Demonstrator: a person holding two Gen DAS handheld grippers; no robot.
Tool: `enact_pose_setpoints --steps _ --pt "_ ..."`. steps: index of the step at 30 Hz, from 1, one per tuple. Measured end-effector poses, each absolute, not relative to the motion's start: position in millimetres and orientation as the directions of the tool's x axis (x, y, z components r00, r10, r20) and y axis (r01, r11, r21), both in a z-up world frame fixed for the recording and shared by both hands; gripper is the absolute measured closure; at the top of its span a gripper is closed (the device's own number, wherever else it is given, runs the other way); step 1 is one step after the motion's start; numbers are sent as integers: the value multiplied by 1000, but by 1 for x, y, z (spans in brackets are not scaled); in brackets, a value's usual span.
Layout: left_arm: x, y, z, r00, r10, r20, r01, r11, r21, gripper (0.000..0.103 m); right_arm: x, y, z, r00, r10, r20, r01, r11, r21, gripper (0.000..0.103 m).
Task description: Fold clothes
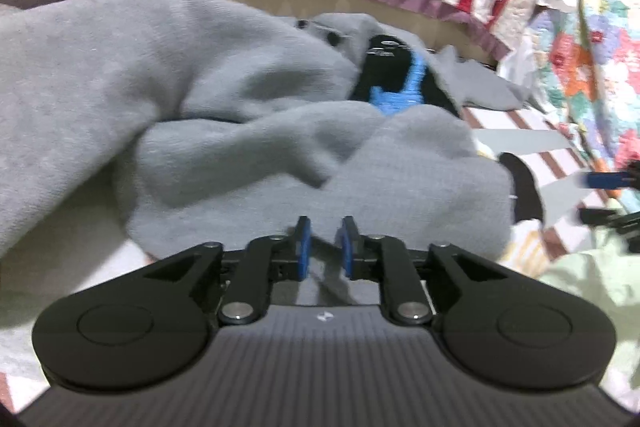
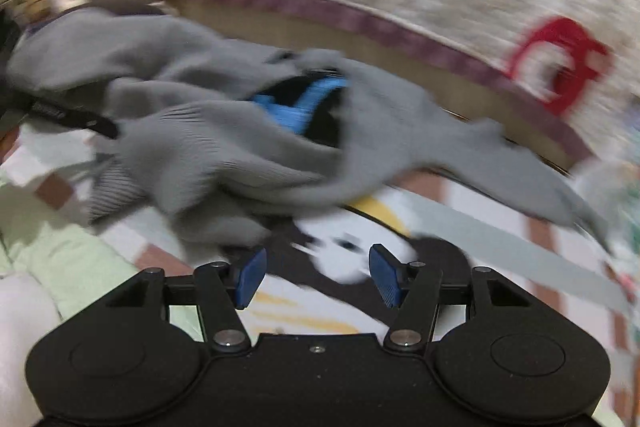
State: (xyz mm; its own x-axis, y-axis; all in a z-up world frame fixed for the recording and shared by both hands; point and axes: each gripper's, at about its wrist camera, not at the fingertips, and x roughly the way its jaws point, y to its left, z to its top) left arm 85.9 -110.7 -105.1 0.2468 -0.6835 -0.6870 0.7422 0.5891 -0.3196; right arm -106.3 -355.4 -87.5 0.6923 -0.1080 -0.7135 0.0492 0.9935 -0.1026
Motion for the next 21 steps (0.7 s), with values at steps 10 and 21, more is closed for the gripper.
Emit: enact_pose_setpoints --steps 10,21 --pt "43 -128 -104 283 -623 -729 823 549 -149 74 -53 -301 -156 718 17 -696 -171 973 -153 38" --pt "19 -148 -96 316 -622 -717 852 518 -73 64 -54 -355 -105 858 88 -506 -51 995 87 96"
